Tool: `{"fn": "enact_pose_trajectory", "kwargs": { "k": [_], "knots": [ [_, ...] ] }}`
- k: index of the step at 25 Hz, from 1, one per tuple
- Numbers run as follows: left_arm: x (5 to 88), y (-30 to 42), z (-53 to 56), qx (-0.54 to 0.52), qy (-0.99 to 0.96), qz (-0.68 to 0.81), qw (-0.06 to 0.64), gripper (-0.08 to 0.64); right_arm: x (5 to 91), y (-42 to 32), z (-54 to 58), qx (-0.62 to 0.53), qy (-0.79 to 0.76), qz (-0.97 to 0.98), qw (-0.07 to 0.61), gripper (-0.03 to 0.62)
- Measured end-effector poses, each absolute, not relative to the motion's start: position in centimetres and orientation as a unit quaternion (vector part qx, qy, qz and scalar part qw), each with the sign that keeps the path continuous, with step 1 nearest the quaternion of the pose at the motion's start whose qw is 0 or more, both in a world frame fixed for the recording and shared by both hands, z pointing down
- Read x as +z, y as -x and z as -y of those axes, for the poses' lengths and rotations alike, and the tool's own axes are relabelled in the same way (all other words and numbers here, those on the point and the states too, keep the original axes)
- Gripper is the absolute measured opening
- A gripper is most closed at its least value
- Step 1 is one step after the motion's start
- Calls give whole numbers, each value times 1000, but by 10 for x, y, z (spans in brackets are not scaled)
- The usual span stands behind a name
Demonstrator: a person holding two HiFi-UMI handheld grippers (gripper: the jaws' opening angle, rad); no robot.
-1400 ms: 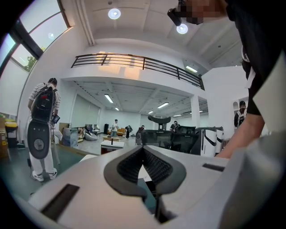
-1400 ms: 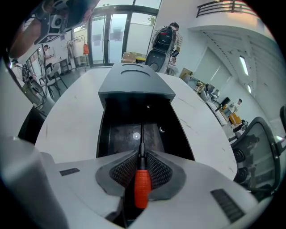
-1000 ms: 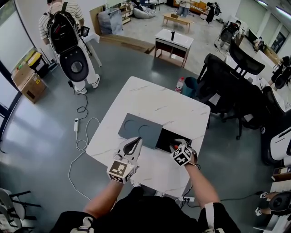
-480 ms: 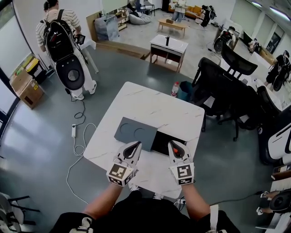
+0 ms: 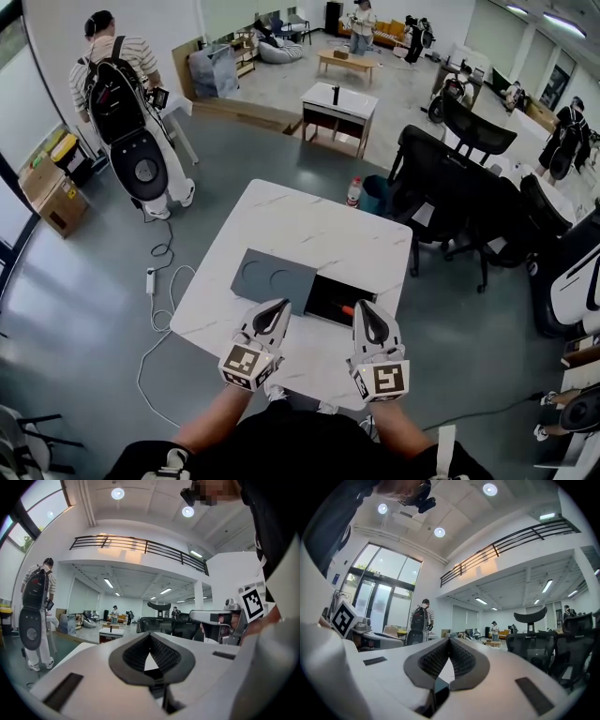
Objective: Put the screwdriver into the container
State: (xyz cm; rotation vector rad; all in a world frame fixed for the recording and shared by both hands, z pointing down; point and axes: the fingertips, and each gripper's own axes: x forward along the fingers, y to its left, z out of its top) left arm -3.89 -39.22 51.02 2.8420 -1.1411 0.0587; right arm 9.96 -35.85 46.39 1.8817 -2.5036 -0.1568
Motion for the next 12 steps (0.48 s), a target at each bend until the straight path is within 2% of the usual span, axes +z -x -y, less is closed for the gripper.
{"fn": "enact_pose_trajectory", "kwargs": {
  "k": [12],
  "knots": [
    [499, 27, 384, 17, -929, 369, 28, 6, 455, -113, 350, -64, -603, 795, -1, 23]
  ]
}}
